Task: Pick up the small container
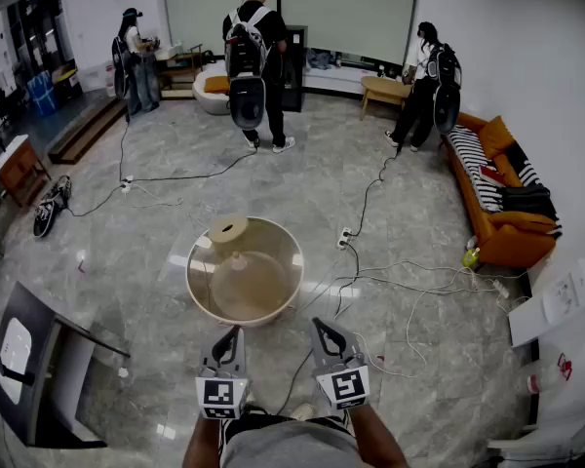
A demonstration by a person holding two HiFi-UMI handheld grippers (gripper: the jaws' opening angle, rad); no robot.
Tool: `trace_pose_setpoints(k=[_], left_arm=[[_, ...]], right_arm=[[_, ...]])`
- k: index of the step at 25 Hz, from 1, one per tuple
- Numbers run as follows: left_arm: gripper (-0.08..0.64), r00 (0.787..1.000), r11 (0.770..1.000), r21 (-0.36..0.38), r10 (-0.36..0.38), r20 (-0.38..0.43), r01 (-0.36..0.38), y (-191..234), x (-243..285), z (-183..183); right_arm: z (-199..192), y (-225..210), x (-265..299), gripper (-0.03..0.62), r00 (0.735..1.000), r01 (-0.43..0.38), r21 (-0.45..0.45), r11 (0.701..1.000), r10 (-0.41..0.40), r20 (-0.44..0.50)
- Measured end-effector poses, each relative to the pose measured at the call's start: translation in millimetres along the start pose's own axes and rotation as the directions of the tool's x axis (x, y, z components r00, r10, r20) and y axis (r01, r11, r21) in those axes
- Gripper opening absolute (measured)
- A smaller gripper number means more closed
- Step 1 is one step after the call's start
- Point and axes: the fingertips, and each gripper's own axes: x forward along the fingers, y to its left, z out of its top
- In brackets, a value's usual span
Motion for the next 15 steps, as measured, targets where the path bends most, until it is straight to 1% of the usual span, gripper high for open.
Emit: trace_pose_setpoints(k=[7,15], left_arm=[[0.018,1.0,1.0,-0.002,0.002,0.002,-0.002,-12,-4,4],[0.018,1.0,1.0,-0.007,0.007,-0.006,-0.007,-27,-1,1]], right_arm=[[1,-2,-14,0.0,1.0,-0.002,0.009,1.0,0.002,-0.007],[-8,-11,-24,0.0,1.0,-0.011,0.025,1.0,0.011,-0.008]])
